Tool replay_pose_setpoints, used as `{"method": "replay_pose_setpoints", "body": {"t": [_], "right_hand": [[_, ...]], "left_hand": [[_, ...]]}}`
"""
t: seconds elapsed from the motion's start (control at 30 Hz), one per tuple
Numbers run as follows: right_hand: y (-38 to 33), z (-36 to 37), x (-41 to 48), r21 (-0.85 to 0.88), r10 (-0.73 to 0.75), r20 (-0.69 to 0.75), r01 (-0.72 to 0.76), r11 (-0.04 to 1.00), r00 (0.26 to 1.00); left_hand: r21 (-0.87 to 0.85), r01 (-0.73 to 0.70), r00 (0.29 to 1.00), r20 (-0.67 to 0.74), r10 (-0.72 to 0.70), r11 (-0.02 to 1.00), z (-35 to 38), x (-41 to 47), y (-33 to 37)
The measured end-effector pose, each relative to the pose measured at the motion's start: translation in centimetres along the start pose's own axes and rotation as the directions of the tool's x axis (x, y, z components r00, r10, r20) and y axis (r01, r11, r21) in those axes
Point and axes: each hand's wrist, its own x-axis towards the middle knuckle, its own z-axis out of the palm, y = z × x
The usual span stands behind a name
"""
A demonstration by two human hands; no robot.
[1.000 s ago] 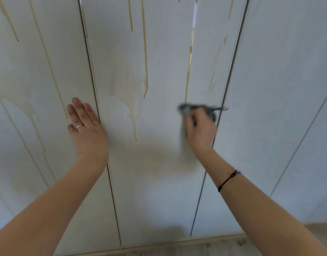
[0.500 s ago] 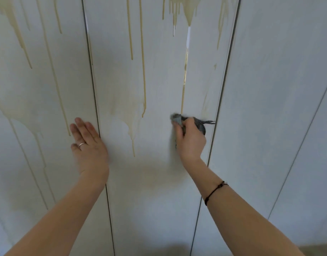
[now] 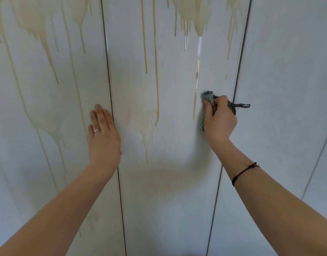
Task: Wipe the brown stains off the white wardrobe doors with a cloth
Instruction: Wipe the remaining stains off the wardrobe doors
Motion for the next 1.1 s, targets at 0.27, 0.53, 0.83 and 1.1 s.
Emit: {"method": "replay_pose_setpoints", "body": {"t": [0.27,0.53,0.83,1.1], "right_hand": [[5.3,0.4,-8.3,-0.036,-0.798,0.349,0.858,0.512,0.491],[3.1,-2.3,2.7,-0.086,-0.185,0.077,0.192,0.978,0.980],[6.1,-0.3,-7.5,0.041,-0.776,0.520,0.897,0.441,0.358],[-0.1,-0.6,3.4,0.011,-0.185,0.015,0.184,0.983,0.983]], "left_hand": [[0.061,0.032,0.999,-0.027,-0.031,0.998,1.1,0.2,0.5],[0.033,0.098,0.991,0.084,-0.101,0.995,1.0,0.3,1.4],[0.083,0.132,0.991,0.029,-0.134,0.988,1.1,0.5,1.5],[0.143,0.155,0.988,-0.004,-0.157,0.977,1.2,0.6,2.1]]}}
